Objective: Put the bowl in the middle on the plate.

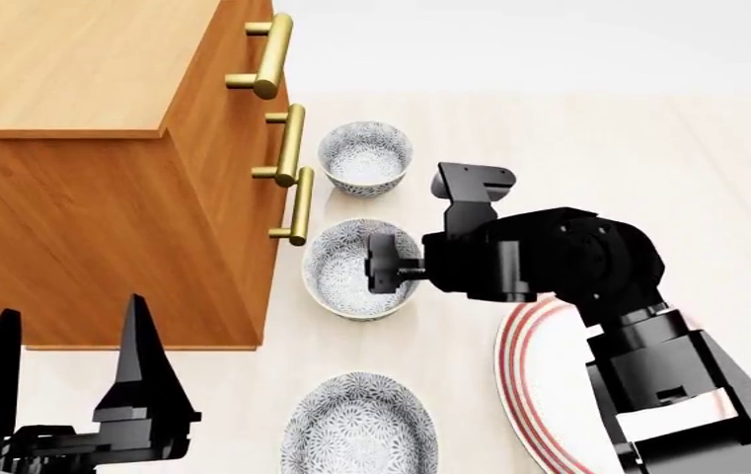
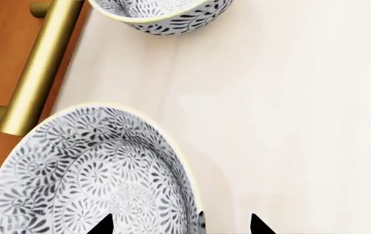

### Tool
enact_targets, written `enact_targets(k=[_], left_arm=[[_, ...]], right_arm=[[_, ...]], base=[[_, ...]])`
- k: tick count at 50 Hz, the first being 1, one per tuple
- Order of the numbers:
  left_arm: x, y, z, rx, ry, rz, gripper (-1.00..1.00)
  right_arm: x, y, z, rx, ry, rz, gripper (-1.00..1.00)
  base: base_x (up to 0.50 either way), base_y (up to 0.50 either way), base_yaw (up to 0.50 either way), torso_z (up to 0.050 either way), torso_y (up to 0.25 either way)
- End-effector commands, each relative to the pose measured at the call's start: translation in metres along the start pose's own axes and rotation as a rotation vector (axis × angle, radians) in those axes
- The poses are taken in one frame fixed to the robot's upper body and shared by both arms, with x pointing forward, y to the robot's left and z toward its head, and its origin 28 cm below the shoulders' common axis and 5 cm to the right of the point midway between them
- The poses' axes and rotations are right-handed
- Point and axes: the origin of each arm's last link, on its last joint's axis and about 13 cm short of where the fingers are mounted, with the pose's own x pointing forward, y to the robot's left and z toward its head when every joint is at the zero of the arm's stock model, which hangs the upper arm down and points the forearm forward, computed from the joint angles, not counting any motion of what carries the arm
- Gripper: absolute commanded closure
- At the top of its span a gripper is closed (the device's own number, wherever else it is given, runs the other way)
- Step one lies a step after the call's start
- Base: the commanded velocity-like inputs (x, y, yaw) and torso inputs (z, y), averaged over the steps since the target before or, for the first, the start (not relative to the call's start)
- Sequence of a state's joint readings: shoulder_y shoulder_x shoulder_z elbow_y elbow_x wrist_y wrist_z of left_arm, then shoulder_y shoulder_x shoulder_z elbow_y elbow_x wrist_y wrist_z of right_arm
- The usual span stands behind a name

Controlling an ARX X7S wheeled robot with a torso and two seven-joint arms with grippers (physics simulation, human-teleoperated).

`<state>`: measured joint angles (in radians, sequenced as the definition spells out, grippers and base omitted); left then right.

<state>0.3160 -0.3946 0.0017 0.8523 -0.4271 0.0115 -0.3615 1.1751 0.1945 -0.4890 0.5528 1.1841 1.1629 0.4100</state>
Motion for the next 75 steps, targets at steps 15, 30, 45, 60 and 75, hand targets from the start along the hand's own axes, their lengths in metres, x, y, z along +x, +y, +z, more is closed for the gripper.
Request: enact_targets(k=[15,30,45,60,75], left_arm=[[0.0,0.0,-0.001,0.003,0.0,0.002,-1.0],[0.0,0.0,-0.001,0.001,0.003,0.003,-1.0],[0.0,0.0,0.0,0.0,0.005,0.001,-1.0],[0.0,-0.001,-0.001,0.002,0.003,0.004,-1.0],[0.001,-0.001,-0.003,0.003,0.007,0.008,-1.0]], right_arm=[[0.015,-0.008,-0.007,0.012,0.013,0.003,-1.0],[0.022,-0.007,-0.012,0.003,0.037,0.022,-1.0],[0.02,-0.005,-0.011,-0.016,0.033,0.03,1.0],[-0.01,-0.003,0.001,-0.046,-0.027,0.016,1.0],[-0.071,-0.012,0.011,-0.037,-0.093,-0.06,1.0]], base=[[0.0,0.0,0.0,0.0,0.0],[0.0,0.0,0.0,0.0,0.0],[0.0,0.0,0.0,0.0,0.0],[0.0,0.0,0.0,0.0,0.0],[0.0,0.0,0.0,0.0,0.0]])
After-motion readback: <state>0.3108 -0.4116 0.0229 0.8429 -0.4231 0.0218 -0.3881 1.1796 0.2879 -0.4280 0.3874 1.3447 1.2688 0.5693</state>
